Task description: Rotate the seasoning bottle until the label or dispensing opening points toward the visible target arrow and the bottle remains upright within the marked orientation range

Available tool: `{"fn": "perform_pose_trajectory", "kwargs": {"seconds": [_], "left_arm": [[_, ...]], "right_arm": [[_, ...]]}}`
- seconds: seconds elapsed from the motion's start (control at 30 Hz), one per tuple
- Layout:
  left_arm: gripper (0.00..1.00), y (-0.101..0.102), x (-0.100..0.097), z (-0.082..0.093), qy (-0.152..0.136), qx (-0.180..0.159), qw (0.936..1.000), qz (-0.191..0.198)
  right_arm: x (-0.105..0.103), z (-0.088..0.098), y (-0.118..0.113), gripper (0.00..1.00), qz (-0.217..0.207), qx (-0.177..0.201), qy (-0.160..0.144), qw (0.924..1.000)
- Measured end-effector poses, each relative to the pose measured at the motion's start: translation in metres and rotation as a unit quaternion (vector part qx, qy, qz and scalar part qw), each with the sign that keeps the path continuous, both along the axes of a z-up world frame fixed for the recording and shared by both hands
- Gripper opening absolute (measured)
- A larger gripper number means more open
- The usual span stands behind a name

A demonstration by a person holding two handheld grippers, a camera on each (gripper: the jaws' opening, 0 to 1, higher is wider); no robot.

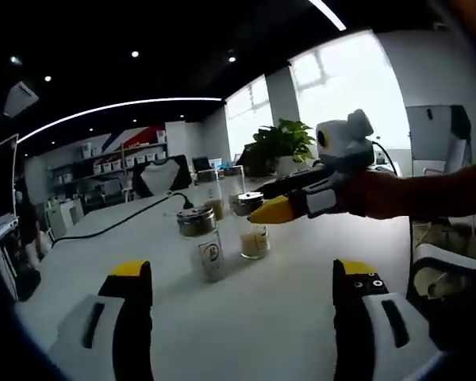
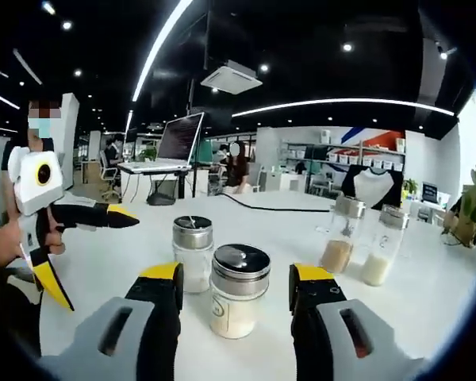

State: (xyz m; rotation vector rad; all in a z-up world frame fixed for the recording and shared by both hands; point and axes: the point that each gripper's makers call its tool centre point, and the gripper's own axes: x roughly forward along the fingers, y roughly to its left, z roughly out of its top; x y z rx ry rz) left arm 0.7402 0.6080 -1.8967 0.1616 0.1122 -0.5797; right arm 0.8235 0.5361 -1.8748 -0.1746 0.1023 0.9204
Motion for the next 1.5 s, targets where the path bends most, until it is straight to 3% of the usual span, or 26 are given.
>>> {"fn": "perform_pose_trajectory", "kwargs": {"seconds": [0.13,0.3,0.5,0.87,1.07,1.13,1.3,1.43,1.5], "left_arm": [[1.00,-0.003,-0.001,0.000,0.001,-0.001,1.0000,-0.002],[1.00,-0.004,-0.002,0.001,0.000,0.000,1.0000,-0.003],[1.00,-0.003,0.000,-0.002,0.010,-0.016,0.9998,0.002],[1.00,-0.006,0.000,-0.002,0.014,-0.026,0.9996,0.000],[1.00,-0.007,-0.001,-0.004,0.016,-0.022,0.9996,-0.003],[1.00,-0.006,0.000,-0.004,0.017,-0.020,0.9997,-0.002],[1.00,-0.003,0.002,-0.006,0.020,-0.020,0.9996,0.001],[1.00,-0.004,0.001,-0.008,0.025,-0.016,0.9996,-0.004],[1.00,-0.003,0.002,-0.009,0.024,-0.014,0.9996,-0.003]], "right_arm": [[0.007,0.012,-0.008,0.53,-0.014,0.016,-0.006,0.9998],[0.022,0.027,-0.023,0.54,-0.055,0.055,0.008,0.9970],[0.050,0.033,-0.034,0.52,-0.095,0.047,0.000,0.9944],[0.090,0.039,-0.030,0.49,-0.116,0.043,-0.014,0.9922],[0.118,0.035,-0.025,0.45,-0.126,0.026,-0.019,0.9915],[0.125,0.032,-0.024,0.45,-0.127,0.004,-0.031,0.9914],[0.146,0.023,-0.021,0.46,-0.148,-0.007,-0.017,0.9888],[0.162,0.022,-0.023,0.47,-0.160,-0.032,-0.032,0.9861],[0.170,0.021,-0.030,0.49,-0.186,-0.021,-0.013,0.9822]]}}
